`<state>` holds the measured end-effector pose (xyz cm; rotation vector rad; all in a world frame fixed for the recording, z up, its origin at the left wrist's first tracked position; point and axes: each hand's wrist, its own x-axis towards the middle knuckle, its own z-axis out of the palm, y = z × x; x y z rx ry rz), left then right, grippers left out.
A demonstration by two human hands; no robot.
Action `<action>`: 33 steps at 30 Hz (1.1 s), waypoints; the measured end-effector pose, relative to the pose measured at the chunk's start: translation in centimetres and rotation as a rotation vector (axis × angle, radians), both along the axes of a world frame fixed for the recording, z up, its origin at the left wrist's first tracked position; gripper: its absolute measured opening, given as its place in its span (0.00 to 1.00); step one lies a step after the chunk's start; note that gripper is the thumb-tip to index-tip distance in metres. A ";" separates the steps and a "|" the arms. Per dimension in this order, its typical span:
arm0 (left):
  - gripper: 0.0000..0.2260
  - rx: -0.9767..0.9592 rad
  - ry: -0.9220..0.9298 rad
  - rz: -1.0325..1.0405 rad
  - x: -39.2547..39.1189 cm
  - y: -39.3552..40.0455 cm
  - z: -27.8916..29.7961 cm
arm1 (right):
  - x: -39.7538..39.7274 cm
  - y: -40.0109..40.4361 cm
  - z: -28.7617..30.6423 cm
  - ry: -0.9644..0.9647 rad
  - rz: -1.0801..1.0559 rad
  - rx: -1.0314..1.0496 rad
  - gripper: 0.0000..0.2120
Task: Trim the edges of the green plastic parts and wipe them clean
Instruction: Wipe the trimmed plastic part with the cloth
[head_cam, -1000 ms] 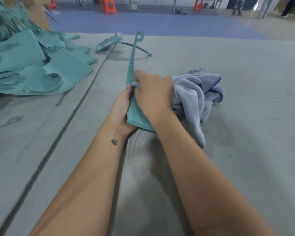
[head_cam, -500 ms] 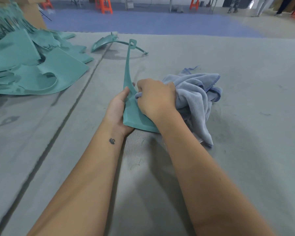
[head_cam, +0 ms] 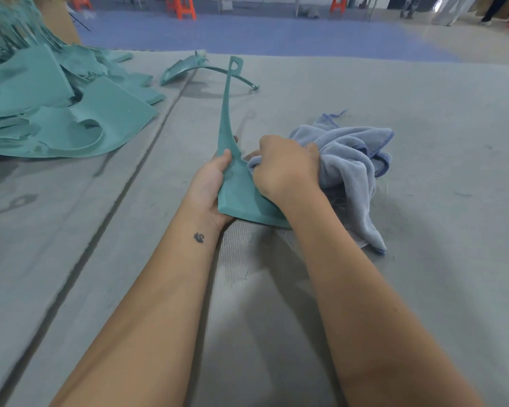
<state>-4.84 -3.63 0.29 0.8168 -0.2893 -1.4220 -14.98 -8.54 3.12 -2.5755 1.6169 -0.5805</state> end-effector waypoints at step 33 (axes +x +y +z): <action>0.09 -0.248 0.002 0.175 3.9 0.9 0.2 | -3.6 -1.5 -0.8 -0.003 -0.206 -0.149 0.04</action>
